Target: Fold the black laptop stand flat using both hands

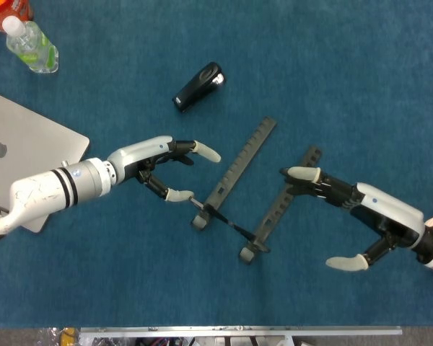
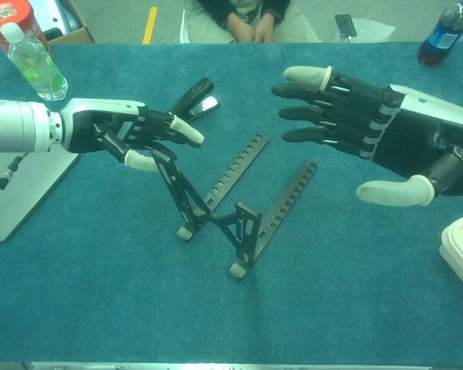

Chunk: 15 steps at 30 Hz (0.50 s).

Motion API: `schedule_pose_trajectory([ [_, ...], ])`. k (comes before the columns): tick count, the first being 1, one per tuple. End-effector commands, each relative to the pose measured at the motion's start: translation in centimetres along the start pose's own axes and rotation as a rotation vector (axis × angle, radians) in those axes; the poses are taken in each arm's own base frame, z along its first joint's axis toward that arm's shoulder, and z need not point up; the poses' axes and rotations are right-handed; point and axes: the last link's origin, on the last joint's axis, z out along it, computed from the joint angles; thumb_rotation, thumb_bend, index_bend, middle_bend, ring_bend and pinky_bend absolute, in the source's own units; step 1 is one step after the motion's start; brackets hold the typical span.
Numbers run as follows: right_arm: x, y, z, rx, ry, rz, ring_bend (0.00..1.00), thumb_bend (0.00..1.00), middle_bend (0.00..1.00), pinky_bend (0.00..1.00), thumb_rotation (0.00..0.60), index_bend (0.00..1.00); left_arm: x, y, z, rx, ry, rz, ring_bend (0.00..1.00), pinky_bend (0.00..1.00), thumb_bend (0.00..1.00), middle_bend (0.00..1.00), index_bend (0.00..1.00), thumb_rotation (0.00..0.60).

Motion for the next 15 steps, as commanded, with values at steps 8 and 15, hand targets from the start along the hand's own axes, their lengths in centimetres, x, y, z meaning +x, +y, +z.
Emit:
schedule_pose_trajectory([
  [8, -0.1, 0.1, 0.0, -0.004, 0.000, -0.001, 0.00, 0.19, 0.01, 0.08, 0.600, 0.00, 0.7, -0.5, -0.2, 0.012, 0.024, 0.018, 0.00, 0.10, 0.29, 0.13, 0.19, 0.600],
  [15, -0.2, 0.2, 0.3, -0.006, -0.007, 0.002, 0.00, 0.19, 0.01, 0.08, 0.600, 0.00, 1.3, -1.5, -1.5, 0.028, 0.025, 0.057, 0.00, 0.09, 0.29, 0.12, 0.18, 0.585],
])
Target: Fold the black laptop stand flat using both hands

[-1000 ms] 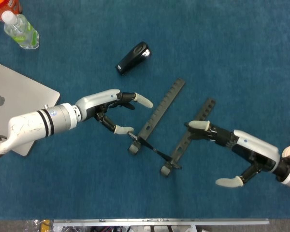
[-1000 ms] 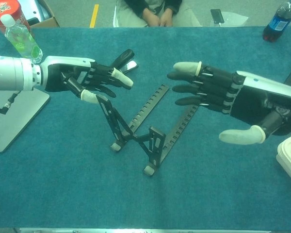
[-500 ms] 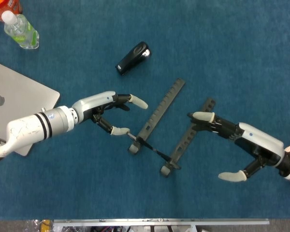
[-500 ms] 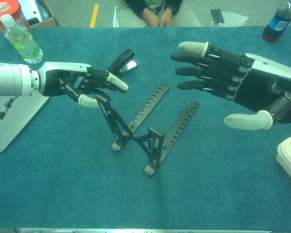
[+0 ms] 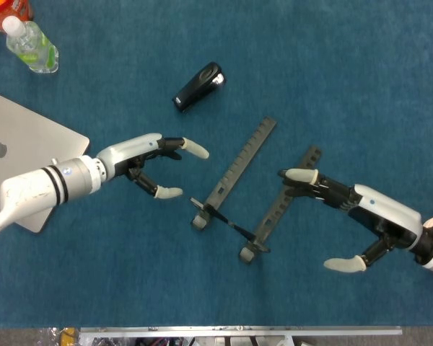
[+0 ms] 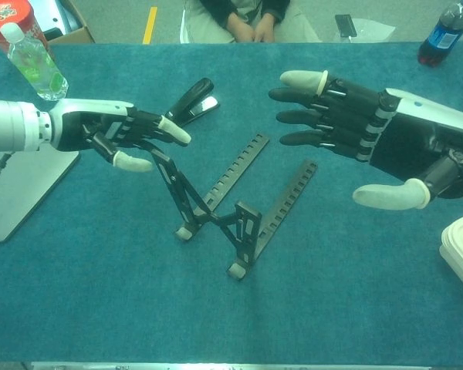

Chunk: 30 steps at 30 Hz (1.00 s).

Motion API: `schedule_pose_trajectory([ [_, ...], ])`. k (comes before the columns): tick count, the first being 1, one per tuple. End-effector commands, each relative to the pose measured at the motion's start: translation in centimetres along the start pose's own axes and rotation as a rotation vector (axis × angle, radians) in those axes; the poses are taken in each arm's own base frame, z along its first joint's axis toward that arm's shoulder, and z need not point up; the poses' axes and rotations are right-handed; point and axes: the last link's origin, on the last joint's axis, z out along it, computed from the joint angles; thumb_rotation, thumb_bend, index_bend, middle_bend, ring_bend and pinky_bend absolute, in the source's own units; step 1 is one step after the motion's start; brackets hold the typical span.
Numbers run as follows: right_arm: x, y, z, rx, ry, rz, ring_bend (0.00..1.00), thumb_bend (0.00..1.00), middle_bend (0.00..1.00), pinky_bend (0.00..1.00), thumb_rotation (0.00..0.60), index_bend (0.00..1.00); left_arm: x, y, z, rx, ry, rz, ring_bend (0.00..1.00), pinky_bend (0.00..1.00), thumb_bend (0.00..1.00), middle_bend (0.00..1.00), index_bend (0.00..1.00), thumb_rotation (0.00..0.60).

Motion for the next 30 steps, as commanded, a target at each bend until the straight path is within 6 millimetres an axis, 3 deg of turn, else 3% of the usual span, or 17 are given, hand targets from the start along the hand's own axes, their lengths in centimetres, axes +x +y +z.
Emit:
schedule_pose_trajectory([
  [1, 0.0, 0.0, 0.1, -0.001, -0.002, 0.000, 0.00, 0.19, 0.01, 0.08, 0.600, 0.00, 0.2, -0.4, -0.6, 0.003, 0.005, 0.008, 0.00, 0.09, 0.29, 0.11, 0.18, 0.579],
  [10, 0.0, 0.1, 0.2, -0.006, 0.001, -0.004, 0.00, 0.19, 0.01, 0.08, 0.600, 0.00, 0.4, -1.0, -2.2, -0.013, 0.004, 0.050, 0.00, 0.04, 0.29, 0.04, 0.13, 0.551],
  [14, 0.0, 0.1, 0.2, -0.008, 0.002, -0.004, 0.00, 0.19, 0.01, 0.08, 0.600, 0.00, 0.0, -1.0, -2.8, -0.026, 0.001, 0.073, 0.00, 0.03, 0.29, 0.00, 0.10, 0.599],
  [17, 0.1, 0.2, 0.2, -0.010, 0.003, -0.003, 0.00, 0.19, 0.01, 0.08, 0.600, 0.00, -0.3, -1.1, -3.1, -0.033, 0.003, 0.082, 0.00, 0.03, 0.29, 0.00, 0.08, 0.600],
  [30, 0.4, 0.2, 0.0, -0.003, 0.010, 0.006, 0.00, 0.19, 0.01, 0.08, 0.600, 0.00, -2.5, 0.3, -1.5, -0.069, -0.029, 0.072, 0.00, 0.03, 0.29, 0.00, 0.07, 0.600],
])
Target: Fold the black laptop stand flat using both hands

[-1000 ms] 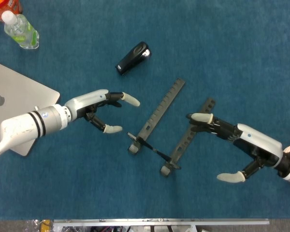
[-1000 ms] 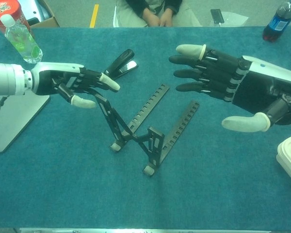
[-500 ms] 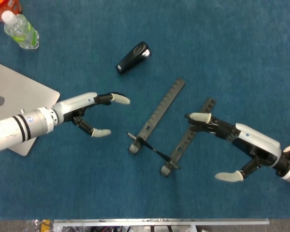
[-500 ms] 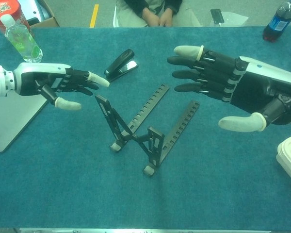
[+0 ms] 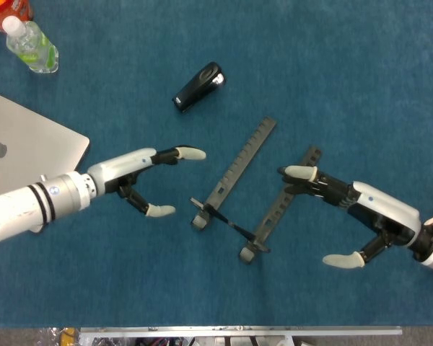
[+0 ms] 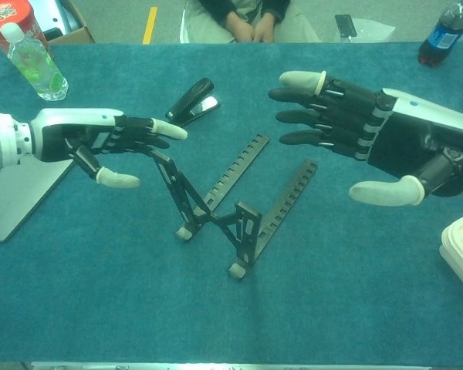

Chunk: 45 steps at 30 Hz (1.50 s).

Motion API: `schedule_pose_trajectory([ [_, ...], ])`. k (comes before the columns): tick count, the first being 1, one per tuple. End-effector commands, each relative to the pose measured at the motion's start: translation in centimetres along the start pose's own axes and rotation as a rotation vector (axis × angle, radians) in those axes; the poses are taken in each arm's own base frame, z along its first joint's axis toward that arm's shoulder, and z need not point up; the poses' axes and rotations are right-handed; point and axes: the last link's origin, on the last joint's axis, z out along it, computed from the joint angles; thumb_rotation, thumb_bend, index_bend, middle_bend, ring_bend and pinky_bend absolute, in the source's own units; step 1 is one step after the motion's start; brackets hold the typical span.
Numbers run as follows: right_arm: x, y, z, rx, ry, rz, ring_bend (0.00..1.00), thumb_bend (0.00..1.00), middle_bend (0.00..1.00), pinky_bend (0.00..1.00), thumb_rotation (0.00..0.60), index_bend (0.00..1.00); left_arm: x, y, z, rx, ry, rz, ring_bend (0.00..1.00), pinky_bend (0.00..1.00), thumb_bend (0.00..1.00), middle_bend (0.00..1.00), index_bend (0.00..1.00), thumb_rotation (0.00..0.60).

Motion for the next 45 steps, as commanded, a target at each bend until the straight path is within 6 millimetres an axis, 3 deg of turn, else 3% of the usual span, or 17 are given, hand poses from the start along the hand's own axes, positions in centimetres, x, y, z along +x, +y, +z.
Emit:
schedule_pose_trajectory([
  [1, 0.1, 0.0, -0.1, 0.000, 0.002, 0.002, 0.00, 0.19, 0.01, 0.08, 0.600, 0.00, -0.5, 0.4, 0.5, -0.002, -0.016, -0.003, 0.00, 0.03, 0.29, 0.00, 0.07, 0.600],
  [10, 0.2, -0.1, -0.6, 0.007, 0.004, 0.004, 0.00, 0.19, 0.01, 0.08, 0.600, 0.00, -1.7, 1.1, 2.0, -0.009, -0.036, -0.008, 0.00, 0.03, 0.29, 0.00, 0.07, 0.600],
  [26, 0.7, -0.4, -1.3, 0.020, 0.031, -0.002, 0.00, 0.19, 0.01, 0.08, 0.600, 0.00, -1.7, 2.1, 5.3, -0.036, -0.007, -0.081, 0.00, 0.03, 0.29, 0.00, 0.07, 0.600],
  [45, 0.7, -1.0, -2.0, 0.037, 0.055, -0.019, 0.00, 0.19, 0.01, 0.08, 0.600, 0.00, -1.4, 4.0, 9.6, -0.026, -0.008, -0.034, 0.00, 0.03, 0.29, 0.00, 0.07, 0.600],
])
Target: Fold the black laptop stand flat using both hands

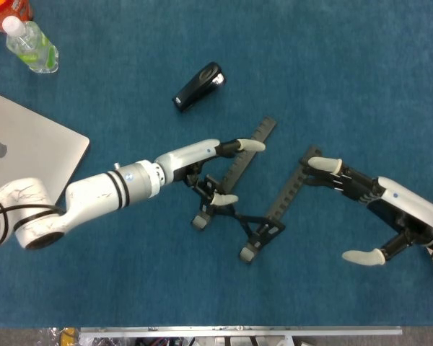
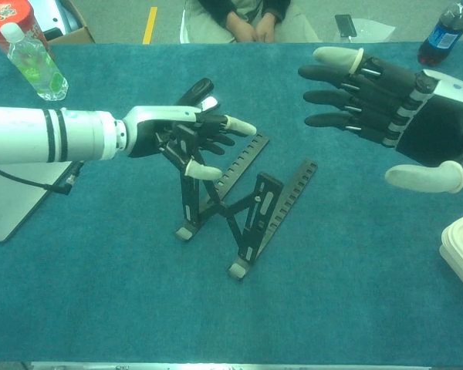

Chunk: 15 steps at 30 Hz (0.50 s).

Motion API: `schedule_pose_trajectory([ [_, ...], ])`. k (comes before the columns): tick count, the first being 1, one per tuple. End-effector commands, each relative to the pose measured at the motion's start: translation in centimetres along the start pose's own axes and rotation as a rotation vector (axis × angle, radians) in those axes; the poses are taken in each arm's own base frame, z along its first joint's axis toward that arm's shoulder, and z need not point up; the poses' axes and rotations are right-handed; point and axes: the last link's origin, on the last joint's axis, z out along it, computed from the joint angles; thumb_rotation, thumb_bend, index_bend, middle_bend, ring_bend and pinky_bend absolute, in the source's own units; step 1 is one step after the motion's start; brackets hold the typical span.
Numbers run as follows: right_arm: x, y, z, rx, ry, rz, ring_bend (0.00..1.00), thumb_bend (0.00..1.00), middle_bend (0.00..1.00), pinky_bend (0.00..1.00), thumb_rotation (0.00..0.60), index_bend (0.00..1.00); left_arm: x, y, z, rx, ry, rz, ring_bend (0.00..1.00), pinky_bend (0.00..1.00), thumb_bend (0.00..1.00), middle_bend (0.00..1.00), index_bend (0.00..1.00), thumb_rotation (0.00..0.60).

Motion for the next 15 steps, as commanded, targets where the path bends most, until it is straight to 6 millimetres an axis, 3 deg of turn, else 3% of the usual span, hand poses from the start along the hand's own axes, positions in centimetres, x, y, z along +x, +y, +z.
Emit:
schedule_pose_trajectory([
  [1, 0.0, 0.0, -0.1, 0.000, 0.004, -0.001, 0.00, 0.19, 0.01, 0.08, 0.600, 0.00, 0.2, 0.2, 0.6, 0.001, 0.007, 0.006, 0.00, 0.03, 0.29, 0.00, 0.07, 0.600],
  [15, -0.4, -0.2, 0.0, 0.003, 0.003, -0.006, 0.00, 0.19, 0.01, 0.08, 0.600, 0.00, 0.5, 0.8, 2.6, -0.001, 0.037, -0.014, 0.00, 0.03, 0.29, 0.00, 0.07, 0.600],
])
